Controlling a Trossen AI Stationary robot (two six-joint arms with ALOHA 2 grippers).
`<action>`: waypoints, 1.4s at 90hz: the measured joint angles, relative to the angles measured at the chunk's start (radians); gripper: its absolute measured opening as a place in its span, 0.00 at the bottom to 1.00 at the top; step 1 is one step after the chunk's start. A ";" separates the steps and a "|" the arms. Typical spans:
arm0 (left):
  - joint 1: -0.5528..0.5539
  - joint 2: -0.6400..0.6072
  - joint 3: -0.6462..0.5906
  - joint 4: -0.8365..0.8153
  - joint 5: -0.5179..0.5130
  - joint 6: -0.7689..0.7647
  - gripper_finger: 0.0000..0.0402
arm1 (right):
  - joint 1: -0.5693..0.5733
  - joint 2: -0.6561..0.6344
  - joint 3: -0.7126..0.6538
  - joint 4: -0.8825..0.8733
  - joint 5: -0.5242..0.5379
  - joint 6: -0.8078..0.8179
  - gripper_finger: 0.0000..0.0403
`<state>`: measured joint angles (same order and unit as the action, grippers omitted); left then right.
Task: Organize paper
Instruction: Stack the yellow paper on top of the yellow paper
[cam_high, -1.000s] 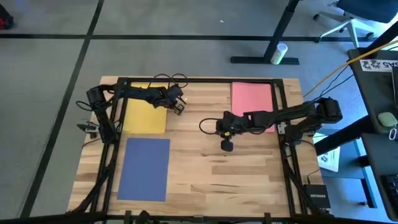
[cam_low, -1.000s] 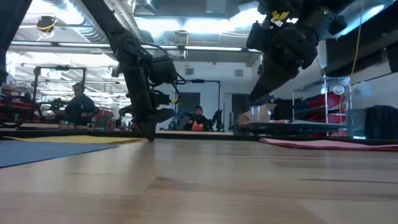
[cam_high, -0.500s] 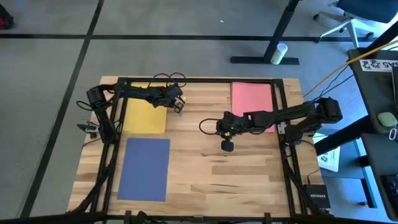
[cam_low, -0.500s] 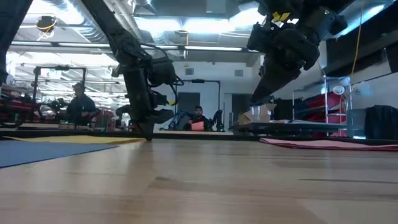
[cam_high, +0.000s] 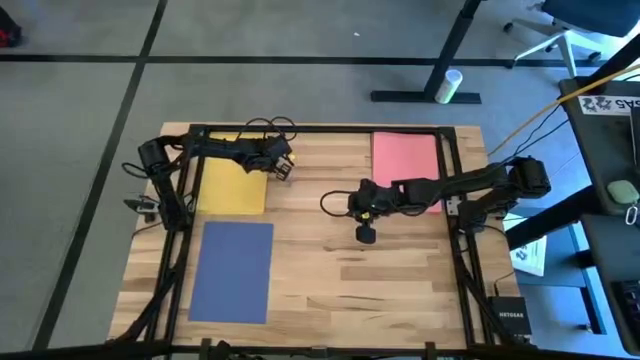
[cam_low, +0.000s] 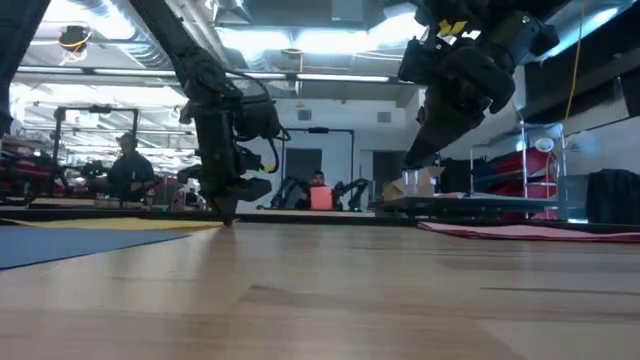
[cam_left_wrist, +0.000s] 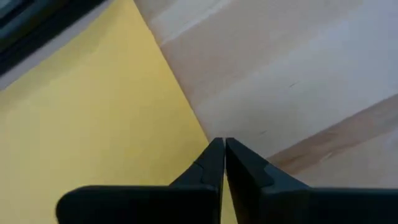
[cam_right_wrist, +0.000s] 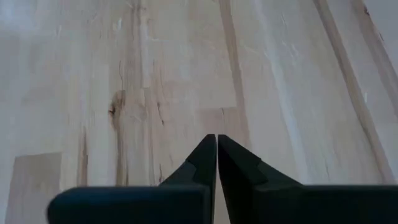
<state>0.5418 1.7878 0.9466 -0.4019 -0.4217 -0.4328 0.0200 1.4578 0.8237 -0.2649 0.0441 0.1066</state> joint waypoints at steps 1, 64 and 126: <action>-0.001 0.000 0.000 0.000 0.000 0.000 0.00 | 0.000 0.000 0.000 0.000 0.000 0.000 0.01; -0.194 -0.080 0.107 -0.107 0.040 0.283 0.00 | 0.000 0.000 0.000 -0.020 0.000 -0.006 0.01; -0.604 -0.368 -0.168 -0.433 0.186 0.231 0.00 | 0.013 0.000 0.000 -0.022 0.001 -0.006 0.01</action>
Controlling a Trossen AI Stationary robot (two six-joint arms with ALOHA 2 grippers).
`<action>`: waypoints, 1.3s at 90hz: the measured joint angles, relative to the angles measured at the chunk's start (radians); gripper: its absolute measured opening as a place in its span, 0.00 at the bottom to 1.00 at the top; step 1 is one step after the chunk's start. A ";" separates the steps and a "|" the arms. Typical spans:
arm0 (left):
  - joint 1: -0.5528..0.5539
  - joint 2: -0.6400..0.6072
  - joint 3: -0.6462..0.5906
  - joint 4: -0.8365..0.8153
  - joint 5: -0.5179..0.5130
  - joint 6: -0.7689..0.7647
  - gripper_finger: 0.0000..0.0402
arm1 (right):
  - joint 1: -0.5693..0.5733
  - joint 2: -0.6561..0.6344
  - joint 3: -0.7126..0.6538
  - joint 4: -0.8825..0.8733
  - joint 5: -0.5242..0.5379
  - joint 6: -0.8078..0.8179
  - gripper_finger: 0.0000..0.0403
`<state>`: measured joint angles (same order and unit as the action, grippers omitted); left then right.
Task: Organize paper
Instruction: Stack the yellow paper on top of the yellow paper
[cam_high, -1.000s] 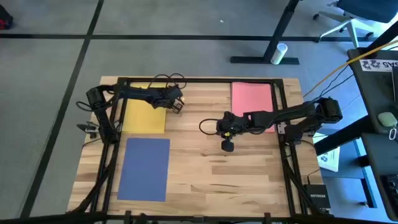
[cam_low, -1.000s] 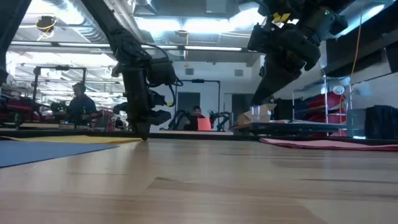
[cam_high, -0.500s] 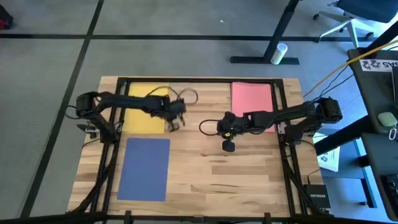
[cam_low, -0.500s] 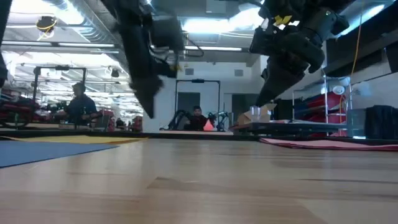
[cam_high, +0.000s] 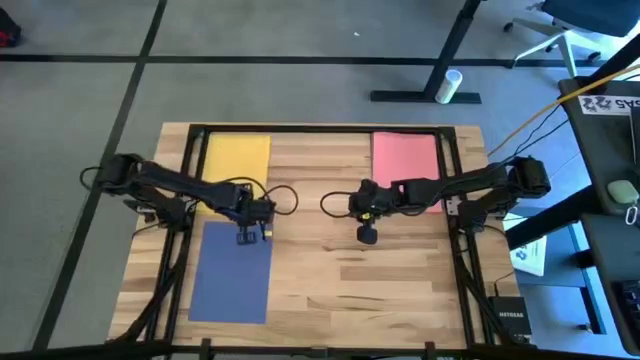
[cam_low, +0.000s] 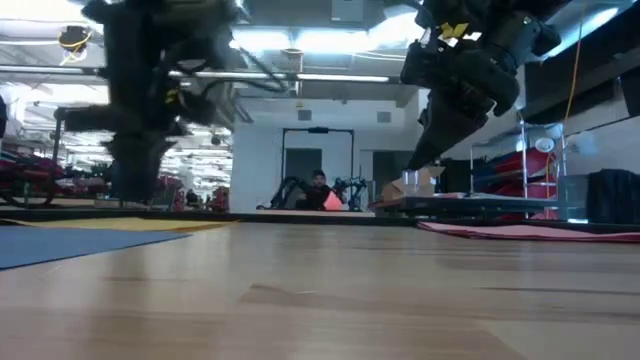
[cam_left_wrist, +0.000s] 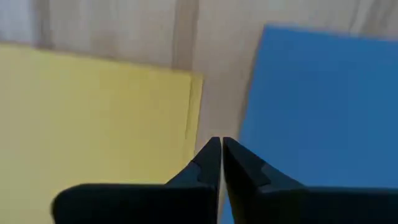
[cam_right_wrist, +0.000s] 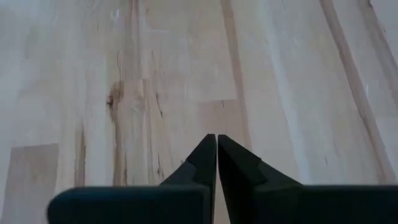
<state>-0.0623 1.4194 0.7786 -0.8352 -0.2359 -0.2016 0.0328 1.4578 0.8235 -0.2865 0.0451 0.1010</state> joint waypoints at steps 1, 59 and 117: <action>0.001 -0.006 -0.008 0.004 0.001 -0.002 0.00 | 0.001 0.000 0.000 0.000 0.000 0.000 0.01; 0.116 -0.054 -0.100 0.069 0.078 0.018 0.00 | 0.035 0.000 0.000 0.000 0.032 0.004 0.01; 0.181 0.008 -0.128 0.128 0.071 0.074 0.00 | 0.035 0.000 0.000 0.000 0.041 0.005 0.01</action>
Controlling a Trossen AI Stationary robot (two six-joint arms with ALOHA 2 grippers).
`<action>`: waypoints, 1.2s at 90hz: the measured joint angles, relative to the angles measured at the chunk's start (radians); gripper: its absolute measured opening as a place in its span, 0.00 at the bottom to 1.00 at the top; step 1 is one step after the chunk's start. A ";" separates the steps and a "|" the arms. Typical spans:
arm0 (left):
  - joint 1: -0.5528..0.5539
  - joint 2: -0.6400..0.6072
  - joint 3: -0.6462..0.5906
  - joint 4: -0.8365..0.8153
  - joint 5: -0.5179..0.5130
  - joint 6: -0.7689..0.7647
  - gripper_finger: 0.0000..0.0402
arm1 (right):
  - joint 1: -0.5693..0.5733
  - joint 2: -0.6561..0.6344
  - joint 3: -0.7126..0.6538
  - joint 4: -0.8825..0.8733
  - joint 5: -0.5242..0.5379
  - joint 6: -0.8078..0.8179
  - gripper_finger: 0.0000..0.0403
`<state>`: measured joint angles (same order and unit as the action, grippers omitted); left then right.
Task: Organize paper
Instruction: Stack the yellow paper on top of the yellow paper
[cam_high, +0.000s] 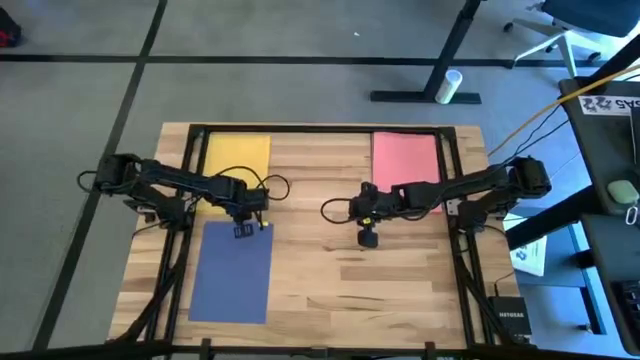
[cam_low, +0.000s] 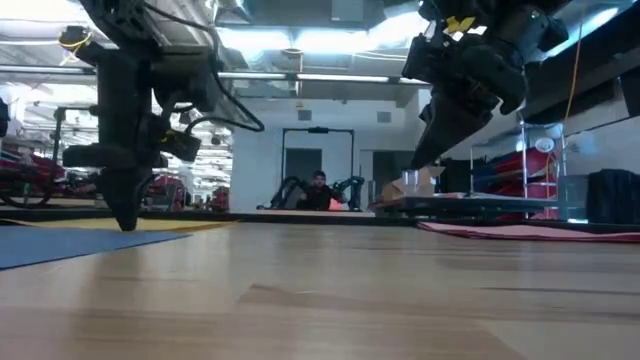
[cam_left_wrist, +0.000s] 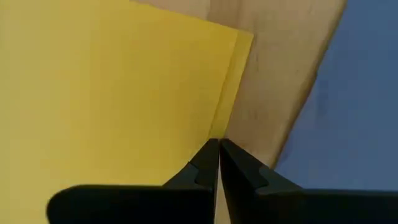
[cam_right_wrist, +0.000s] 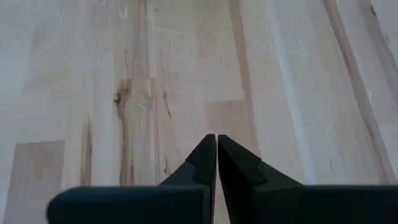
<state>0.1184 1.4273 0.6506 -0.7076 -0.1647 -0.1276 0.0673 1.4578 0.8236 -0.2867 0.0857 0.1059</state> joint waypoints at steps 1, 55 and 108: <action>0.001 0.000 0.000 0.000 -0.001 0.000 0.00 | 0.000 0.000 0.000 0.000 0.000 0.000 0.01; 0.009 0.002 -0.003 0.009 -0.066 0.005 0.00 | 0.000 0.000 0.000 0.000 0.000 0.000 0.01; -0.076 0.000 0.010 -0.024 -0.036 -0.056 0.00 | 0.000 0.000 0.000 0.000 0.000 0.000 0.01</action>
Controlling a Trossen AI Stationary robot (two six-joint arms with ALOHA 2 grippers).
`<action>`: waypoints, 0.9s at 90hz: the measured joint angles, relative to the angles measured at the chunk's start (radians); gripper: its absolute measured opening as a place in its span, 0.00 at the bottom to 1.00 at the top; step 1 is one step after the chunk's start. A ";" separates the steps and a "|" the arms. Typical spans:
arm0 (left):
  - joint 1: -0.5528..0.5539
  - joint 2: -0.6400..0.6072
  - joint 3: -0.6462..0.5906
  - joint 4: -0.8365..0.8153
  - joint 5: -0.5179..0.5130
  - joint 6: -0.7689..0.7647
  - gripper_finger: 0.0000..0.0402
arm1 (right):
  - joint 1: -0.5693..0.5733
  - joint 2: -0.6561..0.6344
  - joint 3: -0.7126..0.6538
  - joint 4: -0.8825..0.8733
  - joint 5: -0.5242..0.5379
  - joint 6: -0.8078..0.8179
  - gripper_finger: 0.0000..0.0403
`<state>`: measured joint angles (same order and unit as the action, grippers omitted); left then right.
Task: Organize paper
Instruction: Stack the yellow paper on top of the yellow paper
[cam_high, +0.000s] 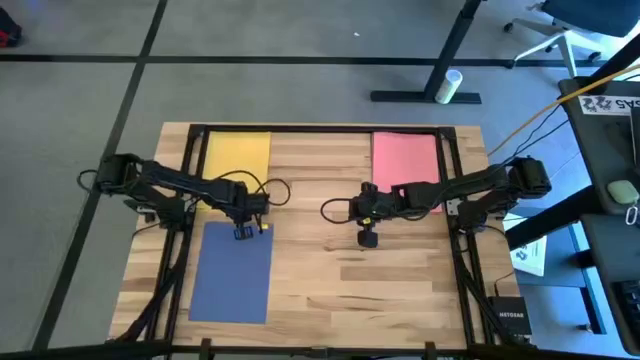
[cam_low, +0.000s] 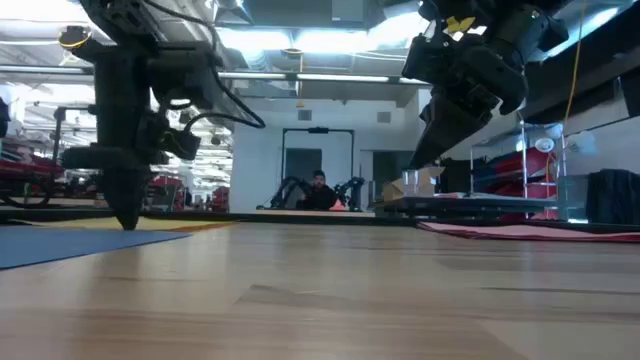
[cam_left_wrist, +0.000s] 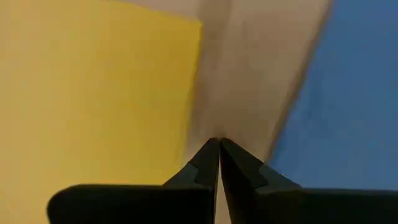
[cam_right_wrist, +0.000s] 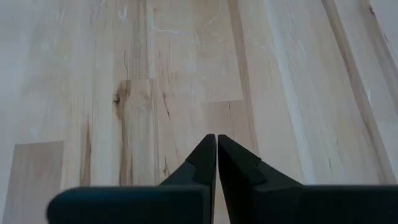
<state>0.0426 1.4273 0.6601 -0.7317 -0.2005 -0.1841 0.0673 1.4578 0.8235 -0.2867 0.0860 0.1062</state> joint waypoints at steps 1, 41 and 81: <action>-0.001 0.000 0.000 -0.001 0.000 -0.008 0.00 | 0.000 0.000 0.000 0.000 0.000 0.000 0.01; 0.013 0.010 -0.005 -0.159 -0.014 -0.463 0.00 | 0.000 0.000 0.000 0.001 0.000 0.000 0.01; 0.061 0.008 -0.060 -0.144 -0.079 -0.625 0.00 | 0.000 0.000 0.000 0.001 0.000 -0.003 0.01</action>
<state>0.1040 1.4348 0.6005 -0.8760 -0.2795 -0.8089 0.0669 1.4582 0.8234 -0.2852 0.0860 0.1032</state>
